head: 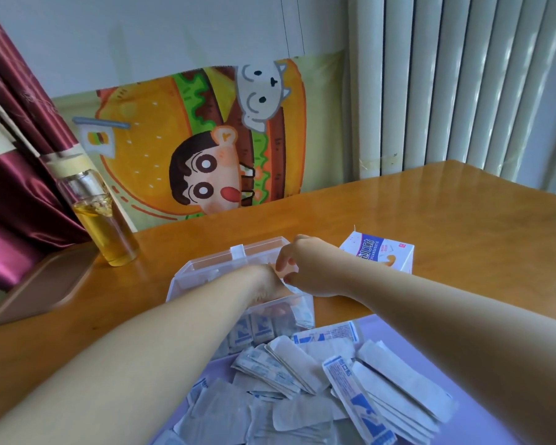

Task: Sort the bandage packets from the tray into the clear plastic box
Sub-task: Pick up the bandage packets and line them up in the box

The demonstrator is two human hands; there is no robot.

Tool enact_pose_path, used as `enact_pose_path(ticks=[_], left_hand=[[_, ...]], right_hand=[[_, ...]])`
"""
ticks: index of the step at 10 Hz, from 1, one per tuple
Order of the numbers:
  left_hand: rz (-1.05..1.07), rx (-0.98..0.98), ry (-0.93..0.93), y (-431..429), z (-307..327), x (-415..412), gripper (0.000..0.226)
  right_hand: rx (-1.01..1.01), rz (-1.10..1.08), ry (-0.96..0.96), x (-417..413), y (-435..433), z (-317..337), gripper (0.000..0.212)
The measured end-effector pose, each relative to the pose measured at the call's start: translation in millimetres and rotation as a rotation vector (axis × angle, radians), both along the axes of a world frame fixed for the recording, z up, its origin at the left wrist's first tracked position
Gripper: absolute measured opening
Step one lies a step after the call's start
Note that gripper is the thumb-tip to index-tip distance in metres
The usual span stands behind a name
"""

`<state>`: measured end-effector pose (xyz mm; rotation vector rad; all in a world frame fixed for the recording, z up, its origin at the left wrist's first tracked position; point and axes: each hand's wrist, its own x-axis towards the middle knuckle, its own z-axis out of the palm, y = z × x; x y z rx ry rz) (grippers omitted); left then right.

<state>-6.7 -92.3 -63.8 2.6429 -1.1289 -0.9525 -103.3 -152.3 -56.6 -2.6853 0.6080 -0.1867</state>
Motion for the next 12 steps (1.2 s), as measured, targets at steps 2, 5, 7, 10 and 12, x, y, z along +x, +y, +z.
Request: enact_pose_path(ticks=[2,5,7,10,12], left_hand=[[-0.095,-0.030,-0.254,0,0,4,0.035],[-0.146,0.109,-0.209,-4,6,6,0.029],[-0.114,-0.012,-0.131,0,-2,20,0.019],[-0.439,0.245,-0.266,2,3,16,0.009],[-0.460,0.103,-0.316,8,-9,37,0.033]], right_hand=[[-0.009,0.001,0.001,0,1,0,0.031],[-0.009,0.004,0.011,-1,2,2,0.030],[-0.009,0.003,0.011,1,-1,0,0.030],[-0.452,0.169,0.179,7,6,8,0.034],[-0.544,0.322,0.592,27,11,19,0.035]])
